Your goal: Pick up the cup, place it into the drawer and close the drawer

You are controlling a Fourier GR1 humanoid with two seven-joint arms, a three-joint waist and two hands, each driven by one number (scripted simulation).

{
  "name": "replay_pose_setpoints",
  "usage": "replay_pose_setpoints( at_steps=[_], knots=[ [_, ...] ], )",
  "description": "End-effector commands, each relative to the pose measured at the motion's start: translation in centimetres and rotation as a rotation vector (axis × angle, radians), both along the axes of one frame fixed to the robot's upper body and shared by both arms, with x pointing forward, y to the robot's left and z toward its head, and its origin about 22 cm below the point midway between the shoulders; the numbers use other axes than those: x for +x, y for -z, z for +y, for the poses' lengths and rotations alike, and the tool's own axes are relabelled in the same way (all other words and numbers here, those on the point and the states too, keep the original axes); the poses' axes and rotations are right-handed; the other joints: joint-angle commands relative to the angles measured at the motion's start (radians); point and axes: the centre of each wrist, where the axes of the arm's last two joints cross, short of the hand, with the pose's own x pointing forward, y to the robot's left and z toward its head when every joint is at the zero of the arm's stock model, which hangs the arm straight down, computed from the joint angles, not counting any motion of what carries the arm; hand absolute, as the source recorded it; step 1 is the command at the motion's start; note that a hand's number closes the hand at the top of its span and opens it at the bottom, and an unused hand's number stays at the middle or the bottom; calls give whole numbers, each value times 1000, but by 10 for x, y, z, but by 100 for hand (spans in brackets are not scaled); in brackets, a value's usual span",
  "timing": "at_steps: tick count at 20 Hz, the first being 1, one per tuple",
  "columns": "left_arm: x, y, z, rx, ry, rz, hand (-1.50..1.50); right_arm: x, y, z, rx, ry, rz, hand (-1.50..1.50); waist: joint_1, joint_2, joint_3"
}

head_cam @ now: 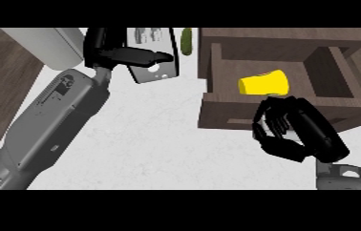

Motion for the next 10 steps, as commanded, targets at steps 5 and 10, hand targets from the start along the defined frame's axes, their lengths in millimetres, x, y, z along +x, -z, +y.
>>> replay_pose_setpoints(
  at_steps=[5, 10],
  knots=[
    [-29, 13, 53, -17, -12, 0, -150, 35, 62, 13, -324, -6, -23, 150, 15, 5, 1],
    [-44, 28, 73, -20, -24, 9, -150, 79, 81, 23, -401, -5, -11, 150, 8, 11, 1]
  ],
)
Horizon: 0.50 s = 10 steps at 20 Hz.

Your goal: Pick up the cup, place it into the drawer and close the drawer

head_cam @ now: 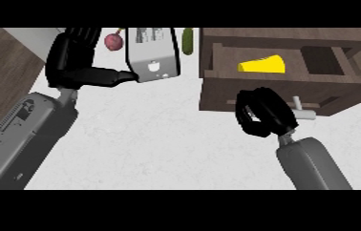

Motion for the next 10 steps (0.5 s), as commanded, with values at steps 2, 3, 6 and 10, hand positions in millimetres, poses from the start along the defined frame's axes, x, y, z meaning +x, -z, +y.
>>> replay_pose_setpoints(
  at_steps=[2, 3, 6, 10],
  knots=[
    [-22, -1, 51, 23, -11, 10, -150, 33, 29, 4, -42, 10, 1, 150, 0, 2, 0],
    [-19, 25, 48, 10, -6, 10, -150, 42, 34, 5, -31, 10, -5, 150, -12, 6, 0],
    [-21, 23, 48, -11, -16, 3, -150, 67, 35, -2, -34, 13, 25, 150, -11, 6, 0],
    [-21, 3, 52, 7, -4, 7, -150, 87, 35, -9, -23, 32, 65, 150, 5, 12, 2]
  ],
)
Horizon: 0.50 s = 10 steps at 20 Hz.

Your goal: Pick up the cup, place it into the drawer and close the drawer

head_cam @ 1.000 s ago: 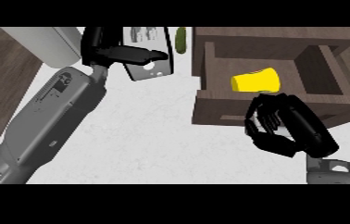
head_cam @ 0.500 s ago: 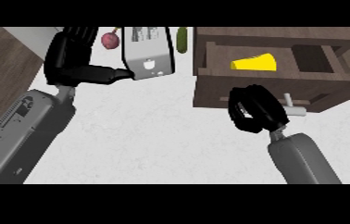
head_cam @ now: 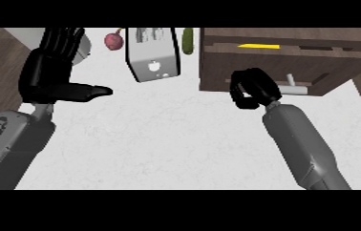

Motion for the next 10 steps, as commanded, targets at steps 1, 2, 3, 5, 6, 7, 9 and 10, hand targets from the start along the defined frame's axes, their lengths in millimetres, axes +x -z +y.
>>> replay_pose_setpoints(
  at_steps=[1, 2, 3, 5, 6, 7, 9, 10],
  knots=[
    [-6, 9, 20, -9, 6, -5, -150, 28, -12, -14, 12, 24, 61, 150, 4, 11, 3],
    [-6, -13, 8, -10, 22, 9, -150, 18, 11, -23, 14, 46, 80, 150, 16, 13, 5],
    [-7, -1, 24, -14, 28, 1, -150, 35, -14, -15, 14, 34, 68, 150, 18, 15, 4],
    [-12, 21, 22, 2, -3, -20, -150, 39, -21, -37, 22, 53, 75, 150, 13, 18, 4],
    [-8, 7, 12, -15, 48, 5, -150, 44, -25, -30, 22, 94, 98, 150, 34, 25, 5],
    [-14, 11, 14, -15, 53, -6, -150, 49, -33, -33, 23, 112, 113, 150, 48, 26, 5],
    [-5, 11, 26, -20, 38, 4, -150, 41, -19, -45, 12, 93, 108, 150, 31, 33, 5],
    [-8, 2, 18, -17, 65, -8, -150, 47, -35, -56, 49, 116, 112, 150, 43, 30, 6]
  ],
)
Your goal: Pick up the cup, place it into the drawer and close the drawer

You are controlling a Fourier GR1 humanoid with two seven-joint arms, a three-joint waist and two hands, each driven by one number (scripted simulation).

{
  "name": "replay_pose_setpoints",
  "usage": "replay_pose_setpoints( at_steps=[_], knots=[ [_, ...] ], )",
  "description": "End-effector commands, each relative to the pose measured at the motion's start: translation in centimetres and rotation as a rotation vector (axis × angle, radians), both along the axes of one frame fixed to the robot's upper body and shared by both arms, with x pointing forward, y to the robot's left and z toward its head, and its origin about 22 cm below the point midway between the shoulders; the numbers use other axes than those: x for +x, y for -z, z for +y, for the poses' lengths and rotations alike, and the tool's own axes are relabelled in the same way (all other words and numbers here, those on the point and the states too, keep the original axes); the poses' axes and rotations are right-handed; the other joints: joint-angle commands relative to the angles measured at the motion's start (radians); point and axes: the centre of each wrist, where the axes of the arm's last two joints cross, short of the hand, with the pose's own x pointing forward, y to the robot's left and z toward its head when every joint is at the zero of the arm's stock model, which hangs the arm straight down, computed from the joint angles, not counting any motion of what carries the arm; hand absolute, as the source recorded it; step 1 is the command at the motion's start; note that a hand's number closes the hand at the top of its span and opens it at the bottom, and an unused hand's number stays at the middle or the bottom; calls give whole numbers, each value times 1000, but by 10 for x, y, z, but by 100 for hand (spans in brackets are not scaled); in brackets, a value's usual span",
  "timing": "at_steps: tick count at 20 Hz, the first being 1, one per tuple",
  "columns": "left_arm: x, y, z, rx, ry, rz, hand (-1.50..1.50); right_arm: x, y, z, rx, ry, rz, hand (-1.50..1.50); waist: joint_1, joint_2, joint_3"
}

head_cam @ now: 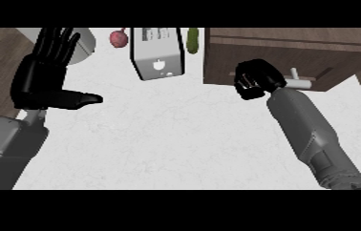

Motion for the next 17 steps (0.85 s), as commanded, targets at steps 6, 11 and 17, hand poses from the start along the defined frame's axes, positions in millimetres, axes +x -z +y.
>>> replay_pose_setpoints(
  at_steps=[6, 11, 17],
  knots=[
    [-2, 19, -6, -14, 60, 7, -150, 24, -46, -37, 29, 123, -3, 150, 32, 38, 3],
    [-2, 13, -6, -29, 71, 3, -150, 21, -41, -43, 88, 150, -33, 150, 47, 40, 4],
    [-7, 20, -12, -8, 94, 20, -150, 20, -46, -62, 109, 143, -35, 150, 53, 36, 5]
  ],
)
